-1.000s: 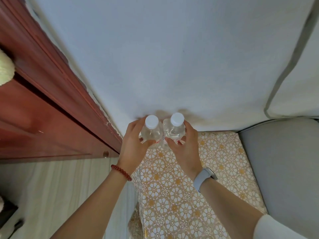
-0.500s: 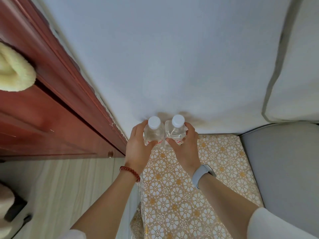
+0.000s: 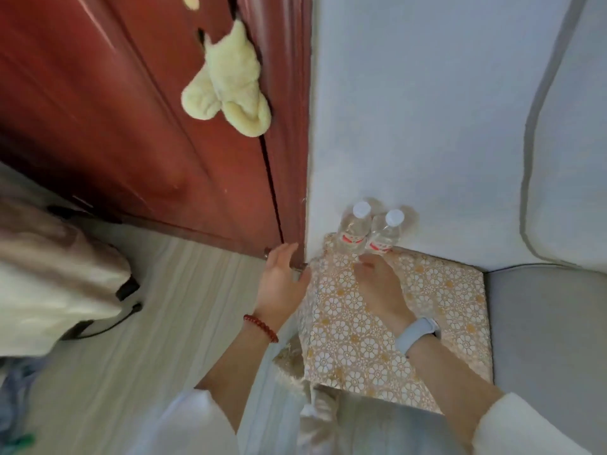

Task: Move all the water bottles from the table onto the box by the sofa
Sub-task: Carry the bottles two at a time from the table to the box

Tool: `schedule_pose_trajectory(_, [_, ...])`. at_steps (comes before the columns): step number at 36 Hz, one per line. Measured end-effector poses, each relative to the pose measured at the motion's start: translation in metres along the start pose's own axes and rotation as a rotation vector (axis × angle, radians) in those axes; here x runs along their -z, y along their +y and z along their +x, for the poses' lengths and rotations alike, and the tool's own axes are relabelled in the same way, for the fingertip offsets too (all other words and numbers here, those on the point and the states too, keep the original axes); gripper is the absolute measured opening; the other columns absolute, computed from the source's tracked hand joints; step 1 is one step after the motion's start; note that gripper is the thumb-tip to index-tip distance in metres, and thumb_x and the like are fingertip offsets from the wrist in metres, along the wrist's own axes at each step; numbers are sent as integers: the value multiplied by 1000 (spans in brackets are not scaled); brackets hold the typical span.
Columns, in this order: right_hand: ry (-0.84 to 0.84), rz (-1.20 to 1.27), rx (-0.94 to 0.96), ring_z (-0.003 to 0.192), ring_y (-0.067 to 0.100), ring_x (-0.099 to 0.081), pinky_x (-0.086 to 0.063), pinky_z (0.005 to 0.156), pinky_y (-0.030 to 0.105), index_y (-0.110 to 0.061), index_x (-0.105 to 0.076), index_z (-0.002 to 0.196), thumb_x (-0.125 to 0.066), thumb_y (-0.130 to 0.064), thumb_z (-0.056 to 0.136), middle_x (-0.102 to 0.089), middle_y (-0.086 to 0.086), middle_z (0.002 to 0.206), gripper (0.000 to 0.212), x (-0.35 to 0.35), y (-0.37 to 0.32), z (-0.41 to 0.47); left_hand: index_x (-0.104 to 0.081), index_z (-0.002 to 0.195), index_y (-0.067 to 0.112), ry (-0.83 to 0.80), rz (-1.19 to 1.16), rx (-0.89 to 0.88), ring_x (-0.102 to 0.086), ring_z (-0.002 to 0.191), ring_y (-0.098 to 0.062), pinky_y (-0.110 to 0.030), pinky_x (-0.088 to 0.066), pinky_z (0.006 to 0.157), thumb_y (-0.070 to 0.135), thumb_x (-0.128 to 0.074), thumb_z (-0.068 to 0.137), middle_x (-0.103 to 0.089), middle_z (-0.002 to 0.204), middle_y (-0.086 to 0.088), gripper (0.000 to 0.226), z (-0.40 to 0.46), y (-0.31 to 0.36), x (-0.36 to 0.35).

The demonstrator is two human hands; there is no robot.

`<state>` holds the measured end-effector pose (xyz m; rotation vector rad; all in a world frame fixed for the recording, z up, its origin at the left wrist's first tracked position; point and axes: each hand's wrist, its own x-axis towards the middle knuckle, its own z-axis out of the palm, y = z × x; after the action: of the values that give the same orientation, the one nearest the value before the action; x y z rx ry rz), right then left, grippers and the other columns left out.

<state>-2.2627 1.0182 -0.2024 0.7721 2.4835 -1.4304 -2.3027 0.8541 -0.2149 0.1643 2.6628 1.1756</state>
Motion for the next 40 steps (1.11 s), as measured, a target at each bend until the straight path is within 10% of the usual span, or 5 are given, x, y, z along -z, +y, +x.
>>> schedule_pose_trajectory(19, [-991, -407, 839, 104, 20, -59, -42, 86, 25, -12, -59, 111, -48, -23, 92, -65, 5, 112, 25, -321, -183, -476, -56, 118, 4, 924, 134, 698, -55, 109, -28, -30, -39, 92, 18, -60, 86, -60, 114, -15, 35, -572, -183, 328])
schedule_pose_trajectory(40, [-1823, -844, 1683, 105, 26, -58, -43, 92, 33, -10, -58, 113, -47, -22, 92, -63, 11, 113, 27, -585, -59, -1056, -55, 121, 10, 1629, -107, 1609, -51, 116, -26, -43, -42, 98, 26, -56, 88, -58, 122, -10, 37, -1144, -293, 282])
